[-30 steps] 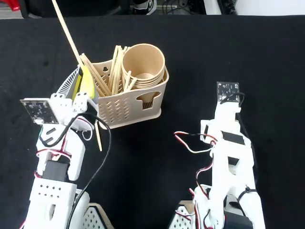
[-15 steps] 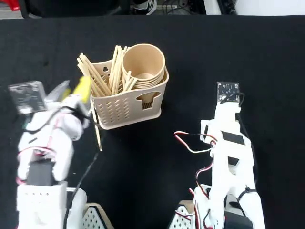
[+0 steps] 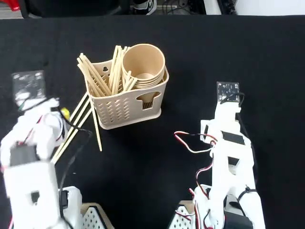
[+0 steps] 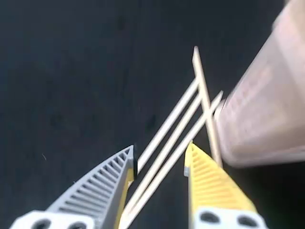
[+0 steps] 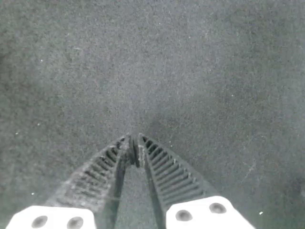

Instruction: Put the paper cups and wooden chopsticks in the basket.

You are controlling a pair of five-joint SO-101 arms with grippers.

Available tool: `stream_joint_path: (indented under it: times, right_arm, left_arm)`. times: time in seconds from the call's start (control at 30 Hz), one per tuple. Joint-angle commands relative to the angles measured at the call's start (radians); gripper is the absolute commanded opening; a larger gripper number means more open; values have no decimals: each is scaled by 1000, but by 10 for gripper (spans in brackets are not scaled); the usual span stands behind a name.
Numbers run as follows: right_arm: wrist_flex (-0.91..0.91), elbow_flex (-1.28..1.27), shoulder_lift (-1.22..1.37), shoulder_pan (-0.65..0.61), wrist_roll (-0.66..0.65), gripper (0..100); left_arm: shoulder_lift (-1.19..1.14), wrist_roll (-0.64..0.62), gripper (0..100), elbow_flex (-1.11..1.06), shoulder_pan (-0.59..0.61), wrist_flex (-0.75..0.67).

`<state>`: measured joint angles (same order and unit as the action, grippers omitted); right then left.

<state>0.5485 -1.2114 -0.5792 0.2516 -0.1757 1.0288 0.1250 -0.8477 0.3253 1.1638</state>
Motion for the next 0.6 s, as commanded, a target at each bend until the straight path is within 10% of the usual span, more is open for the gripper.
stream_joint_path:
  times: [0.0,0.57]
  right_arm:
    - [-17,2,-2,-6,-12,21]
    - [-17,2,-2,-6,-12,21]
  left_arm:
    - [-180,158,180,-67,31,-112]
    - [-697,330,181,-45,-5,-381]
